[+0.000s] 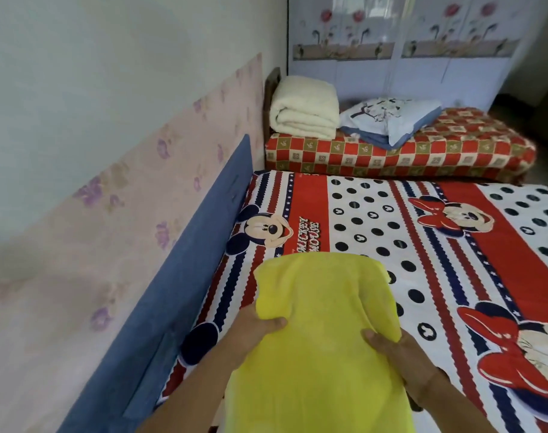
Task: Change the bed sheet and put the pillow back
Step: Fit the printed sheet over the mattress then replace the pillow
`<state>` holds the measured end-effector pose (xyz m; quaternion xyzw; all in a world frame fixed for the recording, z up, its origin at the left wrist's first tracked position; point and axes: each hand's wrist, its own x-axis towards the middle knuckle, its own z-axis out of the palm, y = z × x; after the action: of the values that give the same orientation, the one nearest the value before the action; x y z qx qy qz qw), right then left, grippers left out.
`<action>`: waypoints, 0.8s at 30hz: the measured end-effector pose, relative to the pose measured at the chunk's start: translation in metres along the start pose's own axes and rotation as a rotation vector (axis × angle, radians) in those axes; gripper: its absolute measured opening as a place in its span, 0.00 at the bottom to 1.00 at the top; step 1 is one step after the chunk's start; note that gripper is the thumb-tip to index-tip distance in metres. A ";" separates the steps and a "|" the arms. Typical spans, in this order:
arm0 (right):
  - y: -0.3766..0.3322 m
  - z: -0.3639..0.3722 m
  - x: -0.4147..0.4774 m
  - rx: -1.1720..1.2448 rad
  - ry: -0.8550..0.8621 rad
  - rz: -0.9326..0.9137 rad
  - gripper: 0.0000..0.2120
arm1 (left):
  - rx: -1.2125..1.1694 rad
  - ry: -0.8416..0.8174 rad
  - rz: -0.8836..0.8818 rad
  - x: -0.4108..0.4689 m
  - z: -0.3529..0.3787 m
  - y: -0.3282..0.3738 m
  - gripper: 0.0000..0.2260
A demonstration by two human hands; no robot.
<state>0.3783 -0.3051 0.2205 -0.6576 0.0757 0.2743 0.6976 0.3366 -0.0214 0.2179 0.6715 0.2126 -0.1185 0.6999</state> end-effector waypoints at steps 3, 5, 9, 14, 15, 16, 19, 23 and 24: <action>-0.014 0.012 0.028 -0.001 0.021 -0.025 0.19 | 0.025 -0.009 0.023 0.030 -0.013 0.019 0.15; -0.023 0.014 0.049 -0.011 0.012 -0.027 0.18 | 0.024 -0.003 0.030 0.050 -0.019 0.024 0.14; -0.040 0.023 0.096 -0.043 0.011 -0.023 0.30 | 0.013 0.000 0.040 0.090 -0.035 0.038 0.15; -0.065 0.034 0.170 -0.096 0.008 -0.062 0.43 | 0.005 0.023 0.095 0.154 -0.059 0.052 0.15; -0.068 0.036 0.186 -0.088 0.004 -0.072 0.43 | 0.000 0.030 0.098 0.170 -0.064 0.054 0.16; -0.072 0.039 0.201 -0.079 -0.006 -0.078 0.42 | 0.000 0.034 0.100 0.185 -0.069 0.057 0.16; -0.088 0.045 0.250 -0.054 -0.015 -0.098 0.26 | 0.012 0.052 0.123 0.233 -0.081 0.074 0.17; -0.112 0.049 0.320 -0.043 0.029 -0.184 0.21 | 0.046 0.061 0.224 0.296 -0.090 0.105 0.21; -0.117 0.050 0.336 -0.040 0.039 -0.210 0.20 | 0.063 0.067 0.258 0.312 -0.091 0.110 0.19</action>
<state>0.7038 -0.1601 0.1721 -0.6810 0.0143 0.1885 0.7075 0.6480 0.1140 0.1723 0.7187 0.1439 -0.0118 0.6802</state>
